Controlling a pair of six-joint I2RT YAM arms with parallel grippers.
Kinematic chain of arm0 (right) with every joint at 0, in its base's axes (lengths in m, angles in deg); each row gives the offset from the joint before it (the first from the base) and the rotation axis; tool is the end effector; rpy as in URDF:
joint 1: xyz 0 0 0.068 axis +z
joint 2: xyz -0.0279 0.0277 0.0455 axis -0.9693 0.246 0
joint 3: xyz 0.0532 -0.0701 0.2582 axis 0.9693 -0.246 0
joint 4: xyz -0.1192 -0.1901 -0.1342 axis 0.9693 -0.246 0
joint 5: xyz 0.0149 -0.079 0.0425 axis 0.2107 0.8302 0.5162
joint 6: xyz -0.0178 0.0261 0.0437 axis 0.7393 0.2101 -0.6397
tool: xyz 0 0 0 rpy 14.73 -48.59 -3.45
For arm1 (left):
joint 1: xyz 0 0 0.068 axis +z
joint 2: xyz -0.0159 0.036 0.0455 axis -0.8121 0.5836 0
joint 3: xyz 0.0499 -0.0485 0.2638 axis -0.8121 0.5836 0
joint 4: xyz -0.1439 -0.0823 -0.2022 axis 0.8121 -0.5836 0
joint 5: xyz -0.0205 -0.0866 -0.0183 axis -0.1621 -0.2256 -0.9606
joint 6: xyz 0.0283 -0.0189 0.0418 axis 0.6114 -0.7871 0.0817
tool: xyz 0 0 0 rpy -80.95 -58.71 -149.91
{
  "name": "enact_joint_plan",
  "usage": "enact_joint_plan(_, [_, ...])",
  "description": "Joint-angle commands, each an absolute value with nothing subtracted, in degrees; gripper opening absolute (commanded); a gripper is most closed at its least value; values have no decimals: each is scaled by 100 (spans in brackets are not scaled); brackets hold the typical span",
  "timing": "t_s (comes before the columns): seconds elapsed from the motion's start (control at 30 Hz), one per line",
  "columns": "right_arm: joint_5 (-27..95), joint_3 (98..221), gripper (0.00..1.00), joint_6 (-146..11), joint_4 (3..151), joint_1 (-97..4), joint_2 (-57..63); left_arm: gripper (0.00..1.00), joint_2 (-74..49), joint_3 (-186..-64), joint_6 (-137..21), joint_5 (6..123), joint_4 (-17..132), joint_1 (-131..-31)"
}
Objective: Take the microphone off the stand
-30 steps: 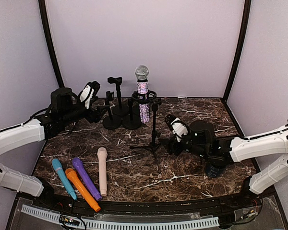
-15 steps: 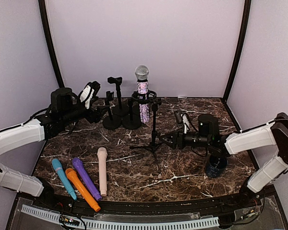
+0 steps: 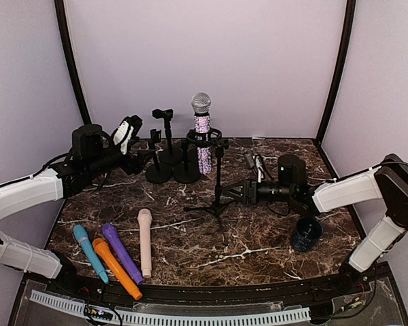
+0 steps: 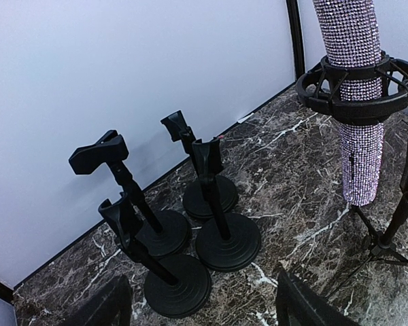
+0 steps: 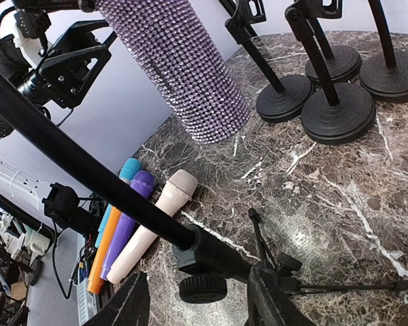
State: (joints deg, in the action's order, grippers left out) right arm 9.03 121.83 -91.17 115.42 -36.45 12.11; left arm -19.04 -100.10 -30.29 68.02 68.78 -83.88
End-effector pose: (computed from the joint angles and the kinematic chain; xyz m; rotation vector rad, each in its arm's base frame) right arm 0.2354 0.2175 0.1969 -0.5921 1.9094 1.3441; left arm 0.2442 -0.1421 0.3106 0.7261 1.5590 -0.2471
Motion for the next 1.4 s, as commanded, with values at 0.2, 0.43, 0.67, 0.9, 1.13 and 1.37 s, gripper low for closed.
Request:
enact_joint_plan(0.2, [772, 12396, 37, -8985, 11625, -3675, 1383, 75, -1930, -9937, -2929, 6830, 6902, -8431])
enact_joint_plan(0.43, [805, 12385, 24, -8841, 11526, -3673, 1340, 75, -1939, -9937, -2929, 6825, 6902, -8441])
enact_joint_plan(0.67, [1026, 12261, 8, -8589, 11473, -3669, 1197, 75, -1939, -9937, -2929, 6824, 6904, -8445])
enact_joint_plan(0.9, [1918, 12017, 5, -7923, 11169, -3556, 802, 75, -1927, -9937, -2923, 6815, 6910, -8445])
enact_joint_plan(1.13, [3011, 12202, 3, -7079, 10417, -3054, 621, 75, -1887, -9937, -2929, 6807, 6910, -8445])
enact_joint_plan(1.37, [4085, 12175, 3, -6492, 10171, -2605, 609, 75, -1885, -9935, -2926, 6814, 6902, -8453])
